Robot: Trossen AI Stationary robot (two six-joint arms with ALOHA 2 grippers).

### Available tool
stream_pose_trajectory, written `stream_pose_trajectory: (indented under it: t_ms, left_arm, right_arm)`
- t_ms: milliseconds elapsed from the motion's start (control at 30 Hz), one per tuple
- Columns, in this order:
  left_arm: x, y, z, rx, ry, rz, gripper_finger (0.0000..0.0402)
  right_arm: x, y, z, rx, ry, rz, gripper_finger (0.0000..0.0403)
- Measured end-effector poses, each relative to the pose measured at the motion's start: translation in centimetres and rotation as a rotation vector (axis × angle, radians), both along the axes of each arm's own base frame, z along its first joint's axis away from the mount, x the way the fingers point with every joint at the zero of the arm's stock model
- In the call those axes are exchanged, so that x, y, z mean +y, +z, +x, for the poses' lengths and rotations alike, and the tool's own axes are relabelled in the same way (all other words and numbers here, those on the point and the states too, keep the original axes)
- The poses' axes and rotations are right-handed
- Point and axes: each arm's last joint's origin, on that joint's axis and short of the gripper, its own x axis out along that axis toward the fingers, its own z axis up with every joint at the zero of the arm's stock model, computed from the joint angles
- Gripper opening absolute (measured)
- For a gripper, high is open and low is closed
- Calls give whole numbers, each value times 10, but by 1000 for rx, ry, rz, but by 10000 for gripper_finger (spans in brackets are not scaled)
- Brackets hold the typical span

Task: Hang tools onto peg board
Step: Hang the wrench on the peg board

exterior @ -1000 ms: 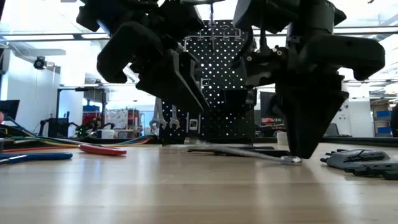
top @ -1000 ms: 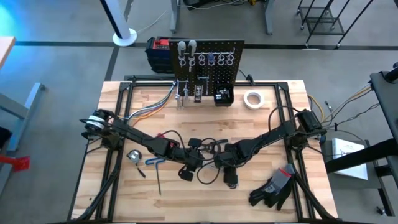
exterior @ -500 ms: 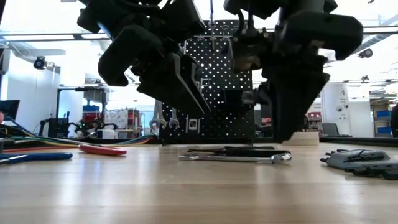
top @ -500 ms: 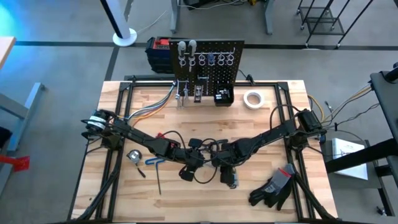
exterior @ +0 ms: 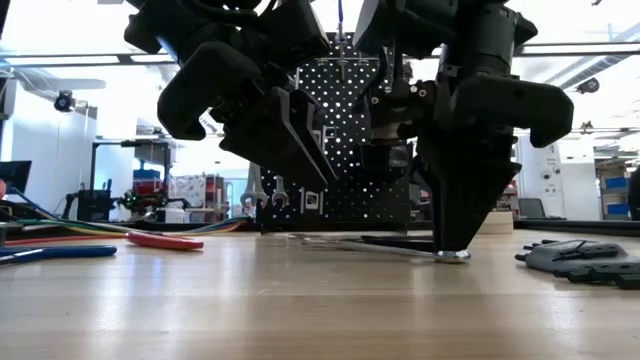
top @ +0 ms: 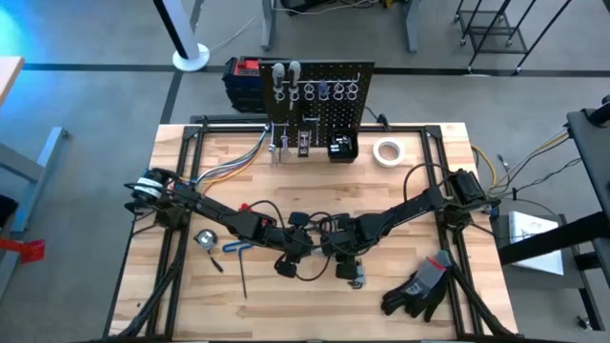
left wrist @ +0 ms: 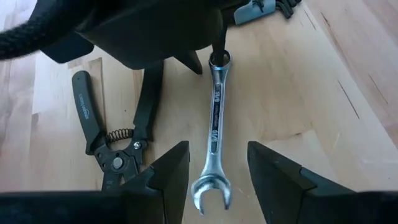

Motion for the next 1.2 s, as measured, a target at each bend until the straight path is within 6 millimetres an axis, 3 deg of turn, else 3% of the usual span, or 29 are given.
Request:
stream_pose_trajectory:
  t_ms: [267, 433, 767, 1200]
  left_arm:
    - [0, 0, 0, 1, 19, -18, 152]
    - [0, 0, 0, -1, 36, -34, 152]
    - [-2, 6, 5, -82, -57, 34, 152]
    - [-5, 3, 1, -10, -176, -54, 152]
  right_arm:
    - [-1, -4, -2, 14, 150, -42, 9]
    - [0, 1, 0, 11, 146, -57, 3]
    - [7, 32, 15, 13, 171, 4, 0]
    - [5, 42, 18, -10, 127, 66, 0]
